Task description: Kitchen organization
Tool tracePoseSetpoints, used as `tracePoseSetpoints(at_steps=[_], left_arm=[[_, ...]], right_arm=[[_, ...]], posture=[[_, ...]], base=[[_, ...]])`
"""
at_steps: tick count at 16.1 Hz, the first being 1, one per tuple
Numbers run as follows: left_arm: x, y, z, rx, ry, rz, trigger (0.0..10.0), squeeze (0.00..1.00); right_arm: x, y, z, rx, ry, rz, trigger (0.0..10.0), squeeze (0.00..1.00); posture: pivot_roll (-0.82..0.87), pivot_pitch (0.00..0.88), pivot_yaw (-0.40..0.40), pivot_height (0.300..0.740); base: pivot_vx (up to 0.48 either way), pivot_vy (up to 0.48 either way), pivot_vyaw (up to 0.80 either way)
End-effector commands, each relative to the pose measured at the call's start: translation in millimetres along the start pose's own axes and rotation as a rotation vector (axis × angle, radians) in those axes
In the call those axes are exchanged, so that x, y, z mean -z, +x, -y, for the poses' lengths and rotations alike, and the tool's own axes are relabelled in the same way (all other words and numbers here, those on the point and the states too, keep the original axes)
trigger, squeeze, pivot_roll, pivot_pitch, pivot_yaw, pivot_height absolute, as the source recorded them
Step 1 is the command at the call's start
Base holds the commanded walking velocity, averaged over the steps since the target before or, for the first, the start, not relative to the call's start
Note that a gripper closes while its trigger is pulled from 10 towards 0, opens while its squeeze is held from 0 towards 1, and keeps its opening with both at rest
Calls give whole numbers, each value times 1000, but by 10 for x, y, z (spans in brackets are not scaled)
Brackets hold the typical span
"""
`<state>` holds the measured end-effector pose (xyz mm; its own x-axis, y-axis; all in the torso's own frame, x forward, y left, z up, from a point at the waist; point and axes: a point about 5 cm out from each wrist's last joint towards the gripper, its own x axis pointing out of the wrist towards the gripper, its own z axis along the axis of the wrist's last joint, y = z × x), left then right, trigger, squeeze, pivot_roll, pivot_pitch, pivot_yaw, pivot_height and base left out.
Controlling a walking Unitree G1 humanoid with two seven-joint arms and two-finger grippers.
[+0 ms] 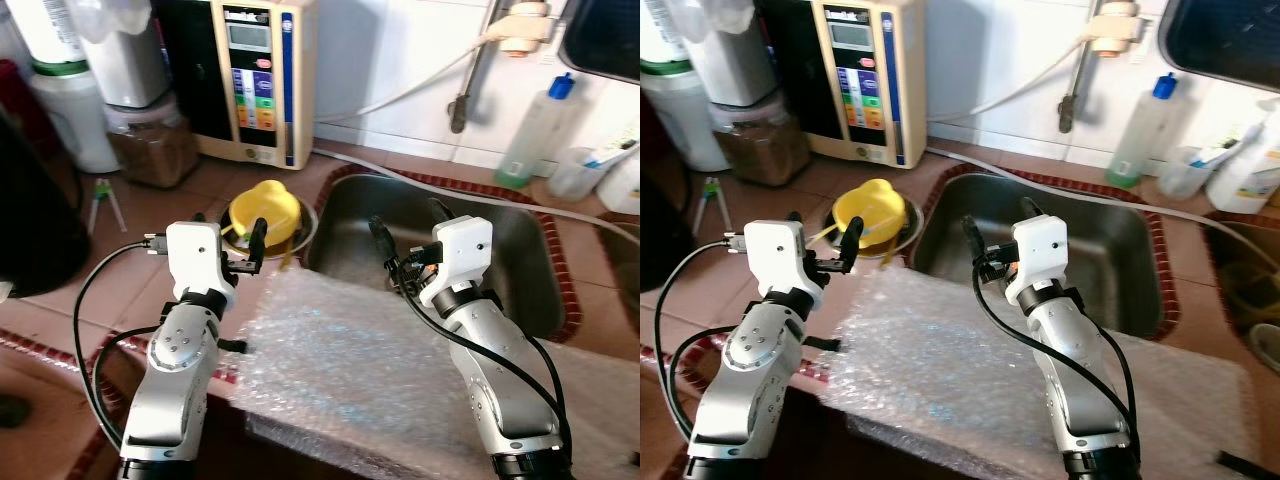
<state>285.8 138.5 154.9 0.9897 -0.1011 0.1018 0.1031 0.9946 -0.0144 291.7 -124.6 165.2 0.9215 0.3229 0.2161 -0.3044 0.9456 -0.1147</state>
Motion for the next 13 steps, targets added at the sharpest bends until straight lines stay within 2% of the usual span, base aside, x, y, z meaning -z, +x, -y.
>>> tracePoseSetpoints(at_steps=[1, 7, 9, 13], left_arm=[[20, 8, 39, 15, 0, -6, 10000, 0], [28, 6, 28, 5, -8, -11, 10000, 0], [29, 3, 6, -13, -30, -8, 10000, 0], [18, -2, -25, -38, -12, 1, 10000, 0]], right_arm=[[-22, 6, 19, -4, -15, 3, 10000, 0], [0, -12, 17, -5, -17, -7, 10000, 0], [0, -12, 19, -4, -18, -9, 10000, 0], [11, -21, 11, -6, -17, -13, 10000, 0]], posture=[[-26, 34, -18, 740], [-31, 42, -19, 740], [-31, 42, -18, 740], [-28, 44, -16, 740]], base=[[0, -371, 0], [0, -363, 0], [0, 0, 0], [0, 0, 0]])
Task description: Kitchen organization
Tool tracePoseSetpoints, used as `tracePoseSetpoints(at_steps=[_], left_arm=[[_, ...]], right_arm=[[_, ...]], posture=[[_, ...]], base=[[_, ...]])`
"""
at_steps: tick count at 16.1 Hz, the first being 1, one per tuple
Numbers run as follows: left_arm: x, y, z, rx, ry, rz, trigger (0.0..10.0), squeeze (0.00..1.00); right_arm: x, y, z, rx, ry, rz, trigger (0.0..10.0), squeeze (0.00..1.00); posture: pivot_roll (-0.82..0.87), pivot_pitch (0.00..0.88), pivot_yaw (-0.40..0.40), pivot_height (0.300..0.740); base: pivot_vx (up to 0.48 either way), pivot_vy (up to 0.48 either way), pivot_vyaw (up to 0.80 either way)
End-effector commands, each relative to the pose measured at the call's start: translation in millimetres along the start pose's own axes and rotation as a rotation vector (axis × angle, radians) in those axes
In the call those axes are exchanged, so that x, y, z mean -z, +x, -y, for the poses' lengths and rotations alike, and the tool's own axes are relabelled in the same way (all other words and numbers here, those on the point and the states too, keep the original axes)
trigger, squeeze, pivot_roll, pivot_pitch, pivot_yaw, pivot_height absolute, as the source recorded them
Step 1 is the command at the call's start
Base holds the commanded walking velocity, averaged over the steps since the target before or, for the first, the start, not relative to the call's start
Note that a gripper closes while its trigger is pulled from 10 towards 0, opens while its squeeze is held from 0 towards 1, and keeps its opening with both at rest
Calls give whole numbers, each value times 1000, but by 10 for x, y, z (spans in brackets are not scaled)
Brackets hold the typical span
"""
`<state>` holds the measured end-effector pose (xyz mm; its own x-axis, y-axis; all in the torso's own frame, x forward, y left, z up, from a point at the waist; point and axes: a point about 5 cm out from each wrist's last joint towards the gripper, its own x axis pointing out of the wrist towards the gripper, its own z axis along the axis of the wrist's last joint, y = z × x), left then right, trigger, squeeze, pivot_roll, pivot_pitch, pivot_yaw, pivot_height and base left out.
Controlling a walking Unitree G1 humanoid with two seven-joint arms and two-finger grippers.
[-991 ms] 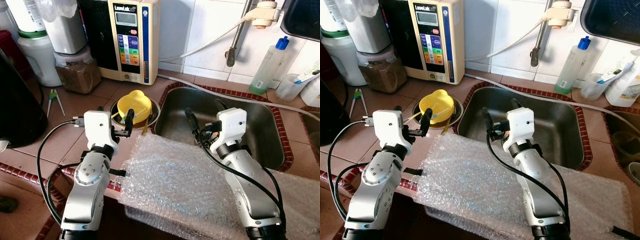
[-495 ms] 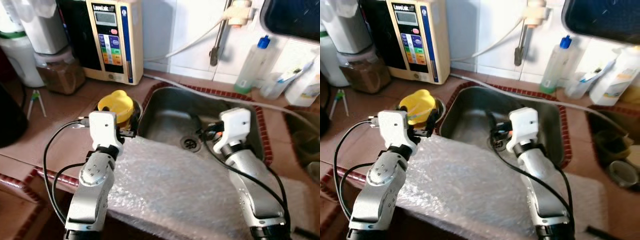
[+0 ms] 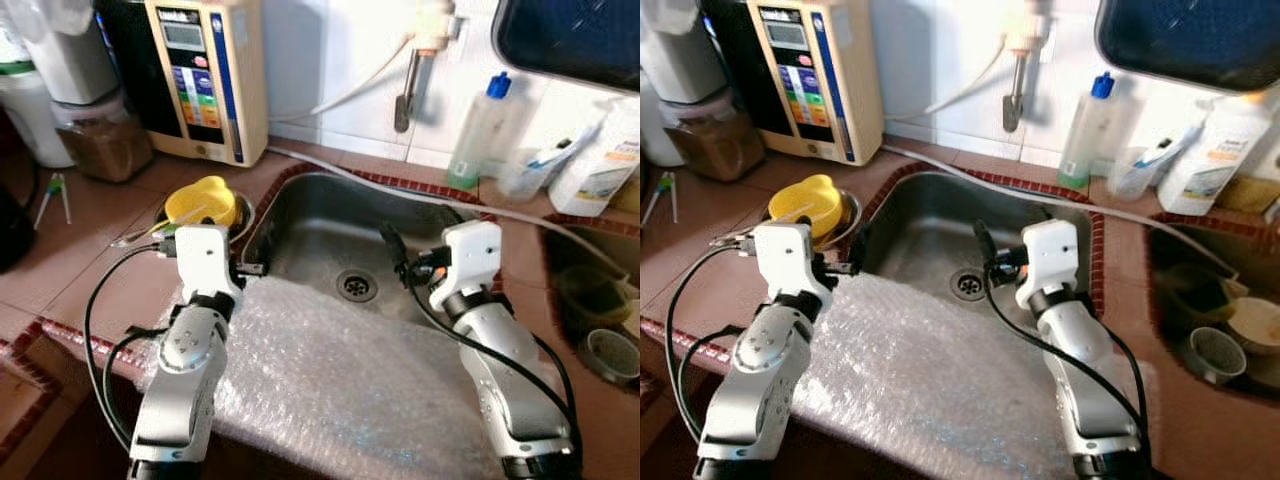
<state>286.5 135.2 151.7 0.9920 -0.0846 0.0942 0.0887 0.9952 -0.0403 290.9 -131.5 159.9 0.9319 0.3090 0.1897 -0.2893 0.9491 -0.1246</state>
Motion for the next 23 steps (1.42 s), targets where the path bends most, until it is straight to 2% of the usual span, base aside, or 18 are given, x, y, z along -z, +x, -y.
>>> tracePoseSetpoints(at_steps=[1, 8, 10, 11, 13, 14, 16, 20, 22, 23], left_arm=[[-19, -11, -72, -33, 18, 10, 10000, 0], [-49, -7, -226, -134, 94, 29, 10000, 0], [-47, -4, -290, -151, 106, 22, 10000, 0], [-43, -4, -293, -147, 108, 20, 10000, 0], [-12, 6, -307, -124, 111, 5, 10000, 0], [-11, 27, -317, -120, 106, 7, 10000, 0], [-9, 94, -335, -109, 105, 7, 10000, 0], [20, 189, -419, -127, 95, 1, 10000, 0], [82, 258, -455, -123, 94, -50, 10000, 0], [102, 302, -495, -144, 54, -69, 10000, 0]], right_arm=[[-43, 18, -46, -20, -4, 16, 10000, 0], [-58, 15, -91, -46, 17, 21, 10000, 0], [-62, -13, -239, -180, 124, -2, 10000, 0], [-63, -37, -310, -242, 150, -6, 10000, 0], [-44, -63, -366, -273, 143, -14, 10000, 0], [-43, -62, -377, -283, 158, -15, 10000, 0], [-88, -88, -466, -381, 213, -24, 10000, 0], [-127, -61, -474, -389, 186, -8, 10000, 0], [-139, -43, -484, -401, 190, -9, 10000, 0], [-155, -50, -517, -428, 197, -7, 10000, 0]], posture=[[-27, 43, -15, 740], [-18, 38, -11, 740], [-13, 35, -7, 740], [-11, 32, -6, 740], [-8, 24, -3, 740], [-11, 19, -4, 740], [-13, 13, -5, 740], [-10, 15, -2, 740], [-10, 19, -1, 740], [-19, 28, 2, 740]], base=[[0, 0, 0], [0, 0, 0], [0, 0, 0], [0, 0, 0], [0, 0, 0], [0, 0, 0], [0, 0, 0], [0, 0, 0], [0, 0, 0], [0, 0, 0]])
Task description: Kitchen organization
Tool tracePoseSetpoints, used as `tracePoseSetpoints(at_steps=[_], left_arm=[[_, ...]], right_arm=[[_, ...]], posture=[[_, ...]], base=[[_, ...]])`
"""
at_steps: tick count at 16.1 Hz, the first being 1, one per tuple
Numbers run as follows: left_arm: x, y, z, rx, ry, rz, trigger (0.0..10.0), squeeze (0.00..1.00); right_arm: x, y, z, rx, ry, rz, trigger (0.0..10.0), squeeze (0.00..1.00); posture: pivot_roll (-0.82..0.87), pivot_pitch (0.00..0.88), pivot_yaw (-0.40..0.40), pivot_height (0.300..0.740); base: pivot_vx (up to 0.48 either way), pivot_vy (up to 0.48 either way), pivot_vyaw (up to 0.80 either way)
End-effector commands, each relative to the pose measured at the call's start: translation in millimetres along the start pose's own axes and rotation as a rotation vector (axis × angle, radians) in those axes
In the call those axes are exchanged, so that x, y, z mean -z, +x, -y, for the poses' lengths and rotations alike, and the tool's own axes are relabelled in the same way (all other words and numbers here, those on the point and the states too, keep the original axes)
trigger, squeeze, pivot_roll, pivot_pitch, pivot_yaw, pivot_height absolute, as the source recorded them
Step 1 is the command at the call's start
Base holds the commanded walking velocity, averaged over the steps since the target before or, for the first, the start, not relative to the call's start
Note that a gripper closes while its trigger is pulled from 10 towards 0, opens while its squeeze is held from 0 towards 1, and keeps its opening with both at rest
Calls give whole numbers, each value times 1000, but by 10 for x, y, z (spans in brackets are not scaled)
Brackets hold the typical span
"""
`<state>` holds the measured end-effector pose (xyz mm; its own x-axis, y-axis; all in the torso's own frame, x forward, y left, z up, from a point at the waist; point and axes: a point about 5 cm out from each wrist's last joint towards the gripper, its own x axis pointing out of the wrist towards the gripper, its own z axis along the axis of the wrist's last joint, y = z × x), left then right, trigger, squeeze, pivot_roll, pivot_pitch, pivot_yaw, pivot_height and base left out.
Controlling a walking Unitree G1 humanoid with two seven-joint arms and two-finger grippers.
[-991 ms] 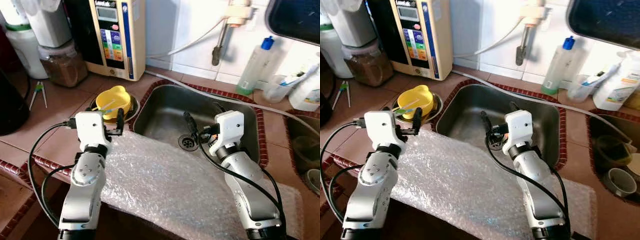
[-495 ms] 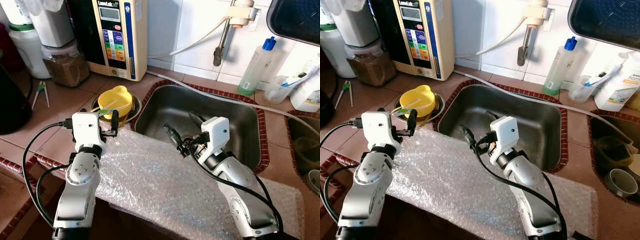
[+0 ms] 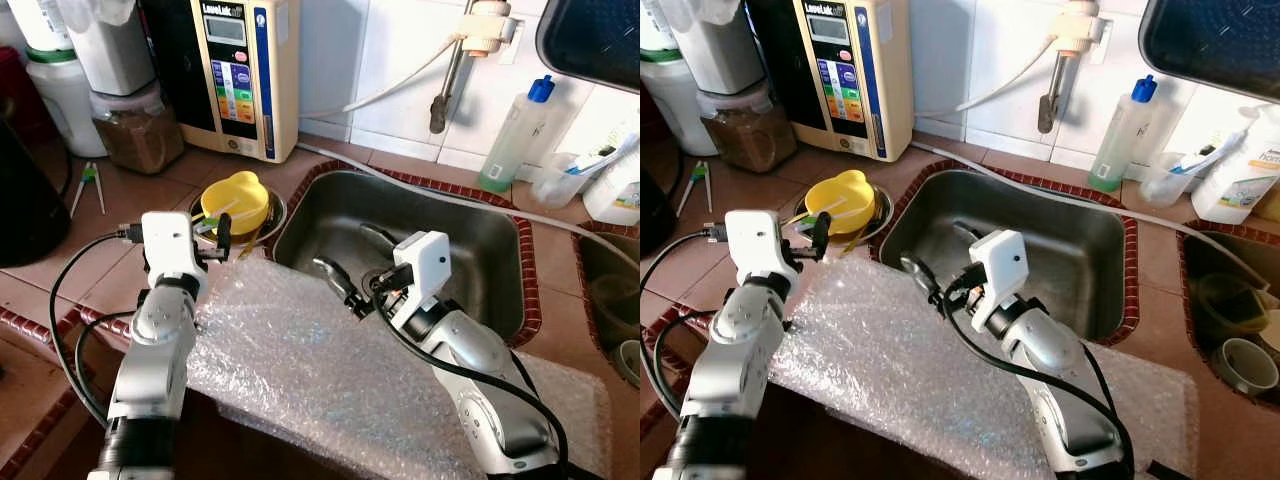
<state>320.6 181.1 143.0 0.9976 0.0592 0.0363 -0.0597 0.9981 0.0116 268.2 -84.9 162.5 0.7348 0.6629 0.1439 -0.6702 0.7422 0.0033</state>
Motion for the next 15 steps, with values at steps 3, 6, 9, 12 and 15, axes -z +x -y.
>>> tracePoseSetpoints(at_steps=[3, 6, 9, 12, 15], left_arm=[[-47, 63, 49, 42, -19, 25, 10000, 0], [-59, 75, 84, 56, -33, 36, 10000, 0], [-35, 68, 109, 65, -39, 33, 10000, 0], [-1, 63, 245, 162, -56, 15, 0, 0], [26, 51, 254, 164, -54, 6, 0, 0]], right_arm=[[-29, -25, -87, -65, 2, -5, 10000, 0], [-30, -24, -92, -72, -1, -10, 10000, 0], [-24, -20, -101, -76, 3, -15, 10000, 0], [-9, -28, -122, -91, 0, -26, 10000, 0], [-12, -35, -103, -89, -9, -29, 10000, 0]], posture=[[-26, 34, -1, 740], [-26, 37, -1, 740], [-28, 38, -2, 740], [-34, 33, -1, 740], [-36, 27, 3, 740]], base=[[0, 0, 0], [0, 0, 0], [0, 0, 0], [0, 0, 0], [0, 0, 0]])
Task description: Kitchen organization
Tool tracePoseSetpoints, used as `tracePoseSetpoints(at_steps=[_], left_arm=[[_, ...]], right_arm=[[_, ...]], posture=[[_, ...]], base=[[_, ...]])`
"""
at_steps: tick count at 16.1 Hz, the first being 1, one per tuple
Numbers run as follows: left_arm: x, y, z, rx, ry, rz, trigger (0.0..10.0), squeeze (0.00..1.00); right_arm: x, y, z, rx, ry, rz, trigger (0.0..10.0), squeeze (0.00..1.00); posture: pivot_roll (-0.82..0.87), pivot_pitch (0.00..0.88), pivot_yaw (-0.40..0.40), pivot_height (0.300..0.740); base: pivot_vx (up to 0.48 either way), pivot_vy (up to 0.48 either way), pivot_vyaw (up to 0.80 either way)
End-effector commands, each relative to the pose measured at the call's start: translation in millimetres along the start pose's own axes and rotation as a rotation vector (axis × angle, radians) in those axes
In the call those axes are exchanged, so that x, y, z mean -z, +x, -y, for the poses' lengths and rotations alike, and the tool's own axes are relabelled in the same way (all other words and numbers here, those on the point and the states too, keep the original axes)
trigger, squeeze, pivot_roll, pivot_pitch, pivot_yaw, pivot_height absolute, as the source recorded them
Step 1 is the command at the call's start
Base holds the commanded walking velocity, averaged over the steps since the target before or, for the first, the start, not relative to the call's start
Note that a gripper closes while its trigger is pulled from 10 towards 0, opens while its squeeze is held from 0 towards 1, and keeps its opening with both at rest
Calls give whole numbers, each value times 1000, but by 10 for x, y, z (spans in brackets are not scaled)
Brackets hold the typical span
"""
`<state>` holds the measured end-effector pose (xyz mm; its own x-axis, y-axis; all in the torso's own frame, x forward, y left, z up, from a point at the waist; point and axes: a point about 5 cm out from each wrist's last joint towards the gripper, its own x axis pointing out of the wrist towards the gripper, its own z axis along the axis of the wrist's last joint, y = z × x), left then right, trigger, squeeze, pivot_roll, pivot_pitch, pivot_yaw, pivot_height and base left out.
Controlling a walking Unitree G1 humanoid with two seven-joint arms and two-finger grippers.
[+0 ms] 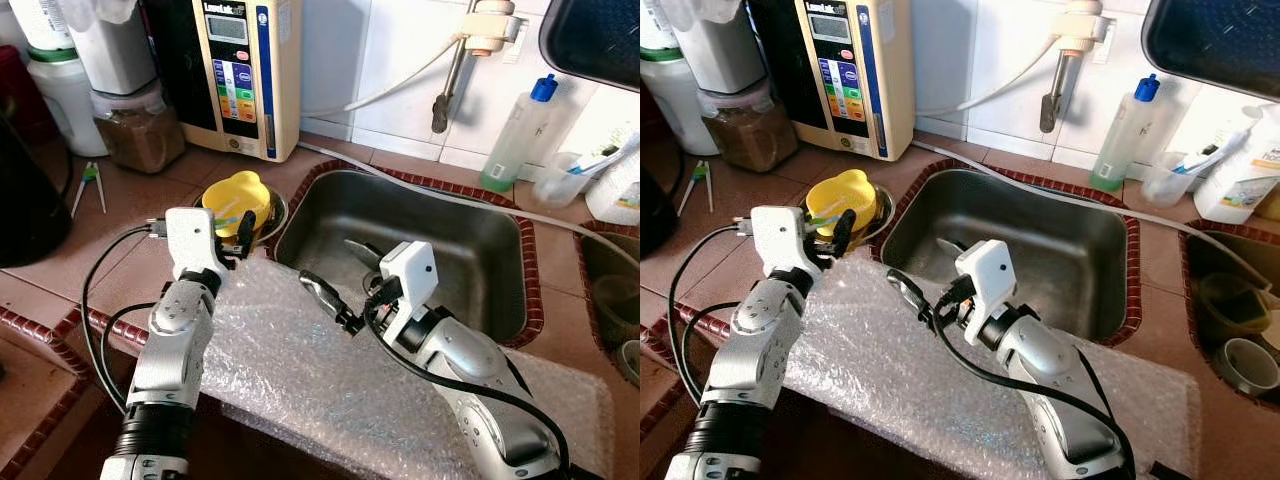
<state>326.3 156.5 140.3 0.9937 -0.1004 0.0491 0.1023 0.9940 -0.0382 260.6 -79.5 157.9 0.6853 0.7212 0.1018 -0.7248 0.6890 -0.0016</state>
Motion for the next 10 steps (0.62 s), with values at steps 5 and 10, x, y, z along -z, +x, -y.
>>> tracePoseSetpoints(at_steps=[5, 10], left_arm=[[-8, 2, -3, 5, 6, -11, 0, 0], [4, -12, -112, -23, 23, -23, 0, 0]], right_arm=[[-42, 6, -24, -38, -12, 4, 10000, 0], [-14, 74, 16, -20, -7, -11, 10000, 0]], posture=[[-19, 38, 6, 740], [-7, 0, 4, 740]], base=[[0, 0, 0], [0, 0, 0]])
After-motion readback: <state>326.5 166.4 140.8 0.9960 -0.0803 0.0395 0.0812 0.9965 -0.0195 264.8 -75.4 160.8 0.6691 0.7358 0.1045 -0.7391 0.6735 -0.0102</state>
